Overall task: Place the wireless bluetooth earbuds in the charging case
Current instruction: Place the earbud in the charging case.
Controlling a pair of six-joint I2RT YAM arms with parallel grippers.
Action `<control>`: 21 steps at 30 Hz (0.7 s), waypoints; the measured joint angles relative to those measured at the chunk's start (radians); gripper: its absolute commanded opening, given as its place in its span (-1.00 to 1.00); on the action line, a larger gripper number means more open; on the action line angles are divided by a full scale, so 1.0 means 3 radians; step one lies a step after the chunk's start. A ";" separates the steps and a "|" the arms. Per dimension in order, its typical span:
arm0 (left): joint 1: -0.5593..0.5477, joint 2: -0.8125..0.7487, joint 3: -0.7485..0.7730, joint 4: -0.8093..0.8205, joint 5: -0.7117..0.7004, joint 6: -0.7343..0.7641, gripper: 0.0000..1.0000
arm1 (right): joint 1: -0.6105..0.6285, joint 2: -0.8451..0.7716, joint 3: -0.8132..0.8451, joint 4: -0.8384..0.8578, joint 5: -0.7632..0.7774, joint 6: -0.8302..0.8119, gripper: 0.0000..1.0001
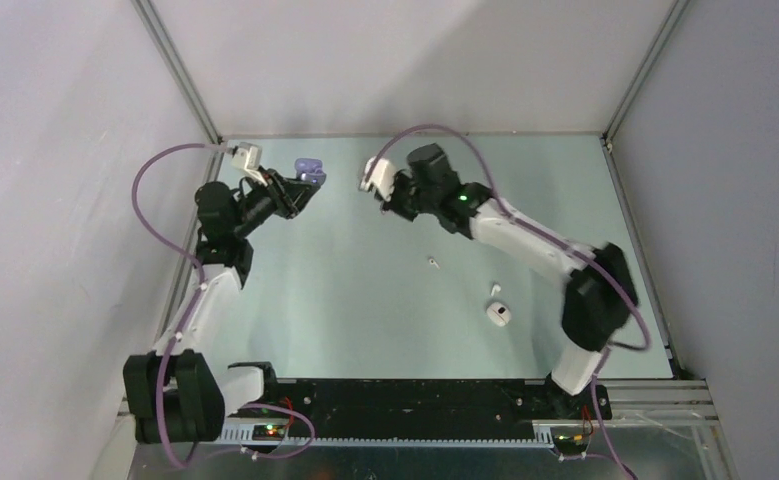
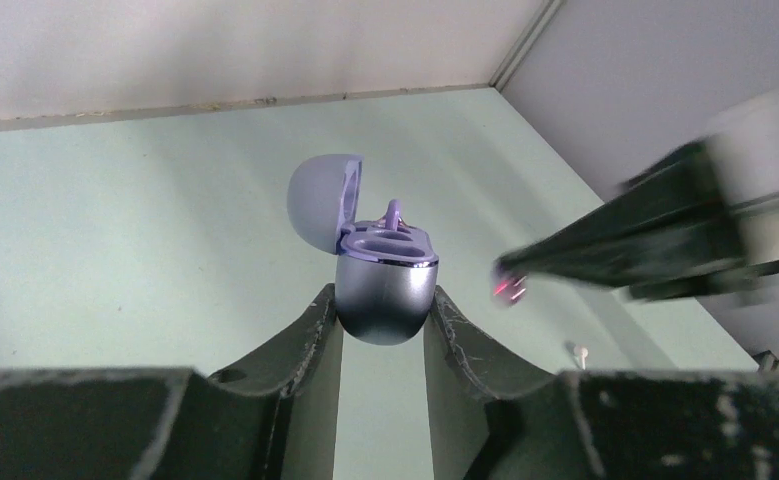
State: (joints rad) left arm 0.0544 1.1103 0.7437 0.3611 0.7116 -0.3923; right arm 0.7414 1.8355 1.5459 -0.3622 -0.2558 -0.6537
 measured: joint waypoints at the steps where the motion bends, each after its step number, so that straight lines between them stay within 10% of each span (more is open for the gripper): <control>1: -0.0043 0.0070 0.0041 0.0010 -0.0020 0.0006 -1.00 | -0.0006 -0.0207 -0.0093 0.0170 0.0061 0.0027 -1.00; 8: -0.0528 0.0493 0.0534 0.0097 -0.0104 0.0112 -1.00 | 0.0000 -0.1148 -0.0298 0.1375 0.0496 0.0306 -1.00; 21: -0.1057 0.0699 0.0914 0.0364 -0.0050 0.0175 -1.00 | 0.0169 -0.1278 -0.0440 0.2010 0.1164 0.0557 -1.00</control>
State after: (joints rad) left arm -0.2626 1.3201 1.0180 0.4702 0.6968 -0.3397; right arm 0.7921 1.4521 1.4139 0.2409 0.0933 -0.4866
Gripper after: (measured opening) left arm 0.348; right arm 0.009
